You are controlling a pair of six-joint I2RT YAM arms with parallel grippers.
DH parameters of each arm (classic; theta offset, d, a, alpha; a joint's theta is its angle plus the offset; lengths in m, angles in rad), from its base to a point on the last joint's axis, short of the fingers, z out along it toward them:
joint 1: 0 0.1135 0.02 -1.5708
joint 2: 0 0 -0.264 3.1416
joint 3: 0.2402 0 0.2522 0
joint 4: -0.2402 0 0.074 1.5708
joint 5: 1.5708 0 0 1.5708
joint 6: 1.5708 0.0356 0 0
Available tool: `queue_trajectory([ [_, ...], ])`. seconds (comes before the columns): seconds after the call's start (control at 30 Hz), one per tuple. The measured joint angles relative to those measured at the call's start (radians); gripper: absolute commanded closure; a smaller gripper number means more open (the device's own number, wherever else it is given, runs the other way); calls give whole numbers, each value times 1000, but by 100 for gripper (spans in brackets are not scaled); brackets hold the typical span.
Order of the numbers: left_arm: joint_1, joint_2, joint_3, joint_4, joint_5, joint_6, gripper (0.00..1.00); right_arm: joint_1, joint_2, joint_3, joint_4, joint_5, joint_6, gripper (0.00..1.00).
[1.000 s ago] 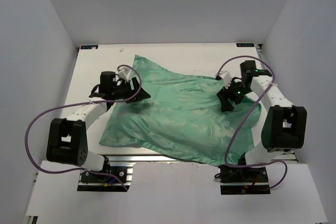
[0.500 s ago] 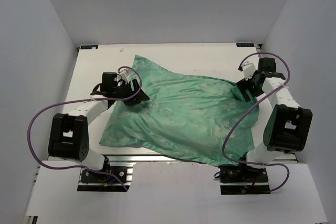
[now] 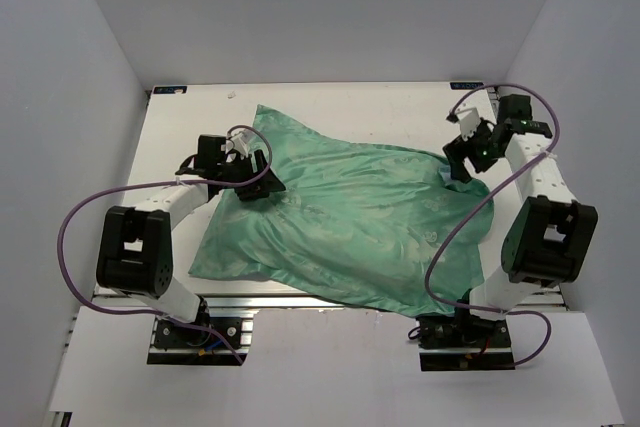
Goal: Put the pillow into the pillowcase
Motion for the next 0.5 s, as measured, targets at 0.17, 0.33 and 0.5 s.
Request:
queue_trajectory([
  [0.17,0,-5,0,-9,0,14,28,0,51,-52,-87,-75,-77,13],
  [0.33,0,-6,4,-18,-1,20,29,-1,66,-52,-114,-101,-112,20],
  [0.5,0,-10,5,-25,-3,28,30,-4,59,-34,-145,-123,-152,17],
])
